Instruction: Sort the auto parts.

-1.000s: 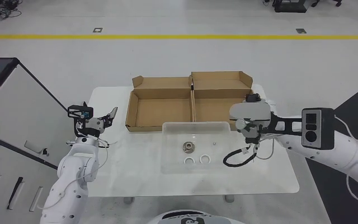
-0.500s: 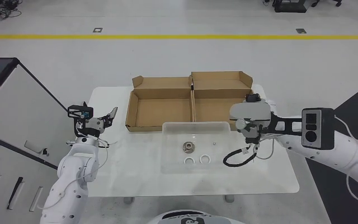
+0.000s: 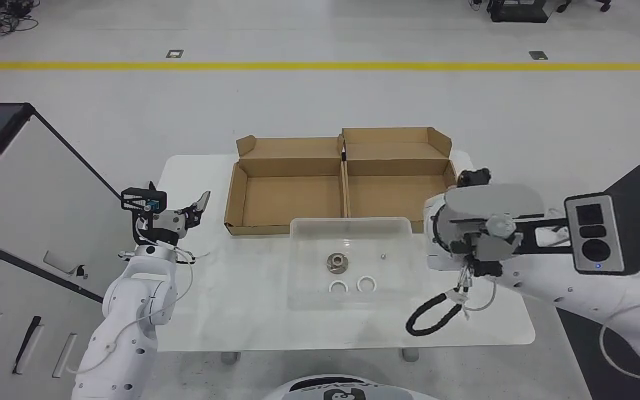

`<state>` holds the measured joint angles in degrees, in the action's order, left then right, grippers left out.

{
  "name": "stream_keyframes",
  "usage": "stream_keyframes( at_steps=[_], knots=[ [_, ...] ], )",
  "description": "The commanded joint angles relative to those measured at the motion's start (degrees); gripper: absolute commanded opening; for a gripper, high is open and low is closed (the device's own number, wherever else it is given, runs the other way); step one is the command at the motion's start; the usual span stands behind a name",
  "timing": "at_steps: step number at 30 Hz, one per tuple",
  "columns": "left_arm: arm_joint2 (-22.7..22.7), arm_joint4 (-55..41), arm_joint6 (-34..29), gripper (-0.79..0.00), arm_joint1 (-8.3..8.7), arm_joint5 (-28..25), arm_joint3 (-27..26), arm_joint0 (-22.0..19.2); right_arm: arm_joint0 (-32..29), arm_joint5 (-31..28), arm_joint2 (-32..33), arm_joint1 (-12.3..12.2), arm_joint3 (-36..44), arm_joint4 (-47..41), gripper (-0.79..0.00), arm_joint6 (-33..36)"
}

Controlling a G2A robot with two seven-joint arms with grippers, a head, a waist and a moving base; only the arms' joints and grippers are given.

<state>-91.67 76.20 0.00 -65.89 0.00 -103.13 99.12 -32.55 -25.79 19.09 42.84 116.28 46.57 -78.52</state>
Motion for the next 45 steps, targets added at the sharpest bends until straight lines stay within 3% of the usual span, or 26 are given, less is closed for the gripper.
stream_keyframes(
  at_steps=[1, 11, 17, 23, 34, 45],
  knots=[
    [0.0, 0.0, 0.0, 0.0, 0.0, 0.0, 0.0, 0.0, -0.7, -1.3, 1.0, 0.2, -1.9, 1.5, -0.785, 1.4],
    [0.0, 0.0, 0.0, 0.0, 0.0, 0.0, 0.0, 0.0, -4.0, -3.0, 7.0, -0.1, -3.7, 6.2, -0.785, 16.9],
    [0.0, 0.0, 0.0, 0.0, 0.0, 0.0, 0.0, 0.0, -6.8, -3.5, 10.1, 0.1, -2.3, 5.7, -0.785, 21.0],
    [0.0, 0.0, 0.0, 0.0, 0.0, 0.0, 0.0, 0.0, -9.9, -4.1, 12.6, 0.8, -0.6, 4.2, -0.785, 21.5],
    [0.0, 0.0, 0.0, 0.0, 0.0, 0.0, 0.0, 0.0, -14.7, -4.7, 14.7, 4.0, 1.9, -0.7, -0.785, 15.2],
    [0.0, 0.0, 0.0, 0.0, 0.0, 0.0, 0.0, 0.0, -16.4, -2.8, 15.7, 7.8, 2.1, -3.9, -0.785, 18.1]
  ],
)
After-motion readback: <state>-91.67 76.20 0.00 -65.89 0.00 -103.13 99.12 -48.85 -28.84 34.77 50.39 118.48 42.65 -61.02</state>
